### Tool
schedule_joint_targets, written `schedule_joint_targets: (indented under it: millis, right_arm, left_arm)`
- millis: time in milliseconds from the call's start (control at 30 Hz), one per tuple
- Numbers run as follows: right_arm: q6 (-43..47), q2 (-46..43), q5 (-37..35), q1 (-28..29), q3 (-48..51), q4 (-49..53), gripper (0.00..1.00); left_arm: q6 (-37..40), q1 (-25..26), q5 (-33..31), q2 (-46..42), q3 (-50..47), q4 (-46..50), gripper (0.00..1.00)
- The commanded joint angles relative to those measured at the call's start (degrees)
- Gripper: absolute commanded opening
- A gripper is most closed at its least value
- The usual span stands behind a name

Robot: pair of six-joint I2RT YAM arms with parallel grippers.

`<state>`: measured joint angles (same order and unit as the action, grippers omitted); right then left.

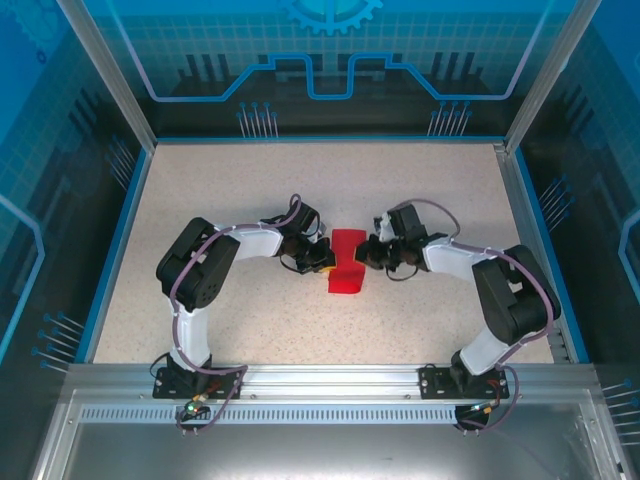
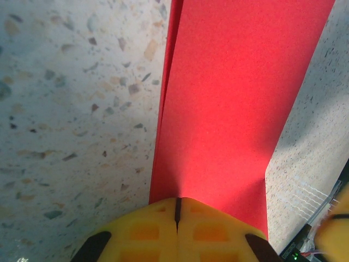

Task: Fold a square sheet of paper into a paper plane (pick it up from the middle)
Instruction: Fold the square sheet of paper in half at the center of the table.

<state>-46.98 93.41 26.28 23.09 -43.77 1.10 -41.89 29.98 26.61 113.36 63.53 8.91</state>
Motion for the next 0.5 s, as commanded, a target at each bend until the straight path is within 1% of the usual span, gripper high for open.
schedule_joint_targets:
  millis: [0, 200, 467]
  right_arm:
    - [-2.75, 1.05, 3.39, 1.05, 1.87, -0.24, 0.09]
    - [-2.45, 2.47, 4.07, 1.96, 3.25, 0.64, 0.09]
    - [-0.47, 4.05, 2.44, 2.13, 4.3, 4.4, 0.09]
  left_arm:
    - [0.05, 0.76, -9.12, 5.2, -4.65, 10.45, 0.0]
    - [-0.21, 0.96, -9.23, 5.29, -4.86, 10.3, 0.0]
    - [-0.56, 1.05, -9.38, 5.53, -4.99, 10.15, 0.0]
